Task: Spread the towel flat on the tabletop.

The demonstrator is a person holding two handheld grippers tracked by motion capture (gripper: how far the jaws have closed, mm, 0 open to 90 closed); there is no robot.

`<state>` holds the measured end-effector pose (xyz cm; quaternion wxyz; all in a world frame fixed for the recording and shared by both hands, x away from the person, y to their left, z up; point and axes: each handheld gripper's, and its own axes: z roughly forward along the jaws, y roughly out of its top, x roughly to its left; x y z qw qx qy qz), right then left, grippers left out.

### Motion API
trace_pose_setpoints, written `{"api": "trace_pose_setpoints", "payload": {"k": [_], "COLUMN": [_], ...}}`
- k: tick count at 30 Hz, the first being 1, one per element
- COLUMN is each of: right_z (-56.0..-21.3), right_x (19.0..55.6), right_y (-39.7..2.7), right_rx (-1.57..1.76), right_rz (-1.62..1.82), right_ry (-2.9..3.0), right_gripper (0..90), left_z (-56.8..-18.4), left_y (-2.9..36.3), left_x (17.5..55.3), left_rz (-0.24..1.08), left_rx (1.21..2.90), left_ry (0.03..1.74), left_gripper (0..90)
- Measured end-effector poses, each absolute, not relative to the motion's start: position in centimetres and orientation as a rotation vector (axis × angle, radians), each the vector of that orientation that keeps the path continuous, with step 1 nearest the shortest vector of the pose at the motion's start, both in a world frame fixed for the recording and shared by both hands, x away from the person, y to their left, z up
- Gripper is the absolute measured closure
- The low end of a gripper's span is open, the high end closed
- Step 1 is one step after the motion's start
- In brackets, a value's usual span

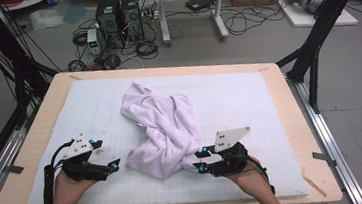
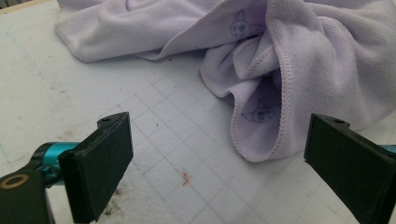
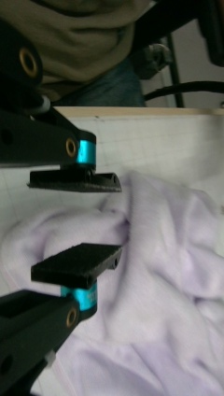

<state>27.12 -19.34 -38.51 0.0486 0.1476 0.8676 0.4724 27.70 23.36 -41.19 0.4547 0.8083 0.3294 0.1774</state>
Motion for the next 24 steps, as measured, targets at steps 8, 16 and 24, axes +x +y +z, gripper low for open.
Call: {"api": "trace_pose_setpoints", "payload": {"k": [8, 16, 24], "right_z": [-39.9, -42.4, -44.0], "right_x": [30.9, 33.4, 33.3], "right_y": [-18.7, -18.2, -17.8], "right_rx": [0.569, 0.668, 0.681], "right_rz": [1.349, 1.266, 1.216], "right_ry": [2.586, 2.653, 2.7], "right_gripper": [51.7, 50.5, 58.4], "left_z": [-40.9, -41.7, -42.9], "left_y": [21.2, 17.3, 16.0], "left_x": [29.2, 31.0, 31.4], "left_rz": [0.386, 0.276, 0.254], "left_rx": [2.006, 2.101, 2.22], "left_ry": [0.739, 0.614, 0.576], "left_gripper": [26.5, 43.3, 76.2]}}
